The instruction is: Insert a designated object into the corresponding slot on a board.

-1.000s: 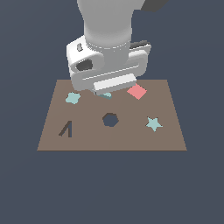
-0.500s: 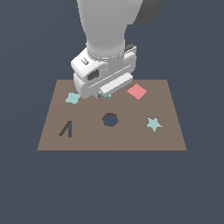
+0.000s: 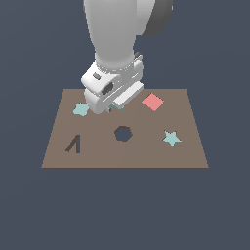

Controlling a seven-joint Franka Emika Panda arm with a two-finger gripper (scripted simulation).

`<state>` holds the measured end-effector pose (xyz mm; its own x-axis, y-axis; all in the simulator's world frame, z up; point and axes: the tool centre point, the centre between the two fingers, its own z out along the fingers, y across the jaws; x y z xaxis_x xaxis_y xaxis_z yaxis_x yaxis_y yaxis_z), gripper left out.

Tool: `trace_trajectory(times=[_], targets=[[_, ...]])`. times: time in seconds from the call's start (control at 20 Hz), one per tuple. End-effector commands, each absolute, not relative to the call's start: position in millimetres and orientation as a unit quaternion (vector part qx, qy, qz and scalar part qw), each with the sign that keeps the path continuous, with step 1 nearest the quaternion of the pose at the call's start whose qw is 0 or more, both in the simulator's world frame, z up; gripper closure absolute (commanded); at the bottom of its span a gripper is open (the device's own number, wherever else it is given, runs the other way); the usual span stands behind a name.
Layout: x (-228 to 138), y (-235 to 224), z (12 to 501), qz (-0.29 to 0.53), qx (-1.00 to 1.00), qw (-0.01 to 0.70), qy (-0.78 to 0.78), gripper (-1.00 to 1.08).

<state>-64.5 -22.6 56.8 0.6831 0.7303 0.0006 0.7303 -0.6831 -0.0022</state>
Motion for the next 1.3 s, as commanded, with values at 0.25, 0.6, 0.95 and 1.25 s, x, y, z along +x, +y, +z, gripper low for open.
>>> trace_trajectory(times=[0.25,0.6,0.95,1.25], targets=[[-67.2,-26.1,50.1,0.0,-0.906,0.0,-0.423,-0.92],[-67.2,-26.1,42.0,0.0,-0.907,0.0,-0.422,-0.92],[-67.5,-26.3,29.9,0.0,-0.906,0.0,-0.424,1.08],[-67.5,-26.3,29.9,0.0,-0.906,0.0,-0.424,1.08]])
